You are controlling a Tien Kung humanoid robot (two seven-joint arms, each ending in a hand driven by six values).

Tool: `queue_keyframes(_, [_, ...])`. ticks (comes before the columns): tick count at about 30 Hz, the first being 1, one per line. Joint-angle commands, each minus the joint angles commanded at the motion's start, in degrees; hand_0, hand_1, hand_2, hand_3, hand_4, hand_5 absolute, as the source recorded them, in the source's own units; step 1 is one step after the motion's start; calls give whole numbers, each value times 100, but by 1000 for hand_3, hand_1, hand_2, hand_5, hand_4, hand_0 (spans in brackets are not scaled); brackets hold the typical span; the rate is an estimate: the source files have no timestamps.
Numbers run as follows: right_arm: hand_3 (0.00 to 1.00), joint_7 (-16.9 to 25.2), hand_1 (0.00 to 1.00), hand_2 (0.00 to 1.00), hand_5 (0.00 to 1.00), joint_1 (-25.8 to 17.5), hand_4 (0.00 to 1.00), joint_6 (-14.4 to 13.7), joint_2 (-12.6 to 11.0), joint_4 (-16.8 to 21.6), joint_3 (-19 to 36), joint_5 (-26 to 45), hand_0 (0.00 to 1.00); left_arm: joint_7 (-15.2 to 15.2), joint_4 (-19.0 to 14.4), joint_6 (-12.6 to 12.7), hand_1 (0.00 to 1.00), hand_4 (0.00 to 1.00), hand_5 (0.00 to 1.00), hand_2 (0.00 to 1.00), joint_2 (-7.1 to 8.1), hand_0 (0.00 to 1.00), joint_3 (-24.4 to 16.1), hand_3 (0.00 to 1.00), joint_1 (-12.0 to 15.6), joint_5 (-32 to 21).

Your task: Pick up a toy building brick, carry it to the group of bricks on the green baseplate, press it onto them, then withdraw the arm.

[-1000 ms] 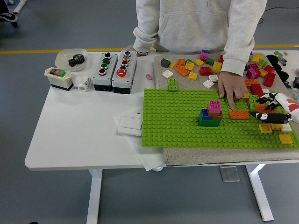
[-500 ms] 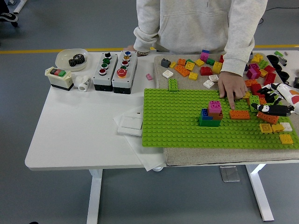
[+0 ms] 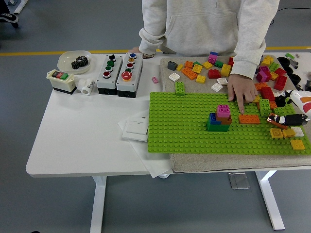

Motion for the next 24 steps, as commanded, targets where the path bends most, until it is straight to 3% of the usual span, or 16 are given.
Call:
queue_keyframes(9, [746,-457,607,686,411,90,998,-73,198,-210,-325,-355,563,-6,-5,-12,856,735,629,857,6,851,23,648,-13,-28])
queue_keyframes(17, [731,-620,581,654,411,159,998,-202,349,-302,-447,-154,534,-6,-11,-41,855,735,629,857,12,851,-7,648,-18,15])
queue_keyframes(18, [679,-630,550,633,417,161,998,-209,356,-307,-451,-140,494,-6,-11,-43,855,736,629,857,13,853,-10,649,-18,21])
queue_keyframes(23, [679,-703,550,633,417,180,998,-244,412,-374,-468,-40,494,2,-10,-42,855,736,629,857,14,853,-17,649,-14,6])
queue_keyframes(24, [632,-707,520,603,419,184,998,-245,418,-384,-471,-37,460,2,-11,-42,854,735,628,857,15,854,-15,649,-14,4])
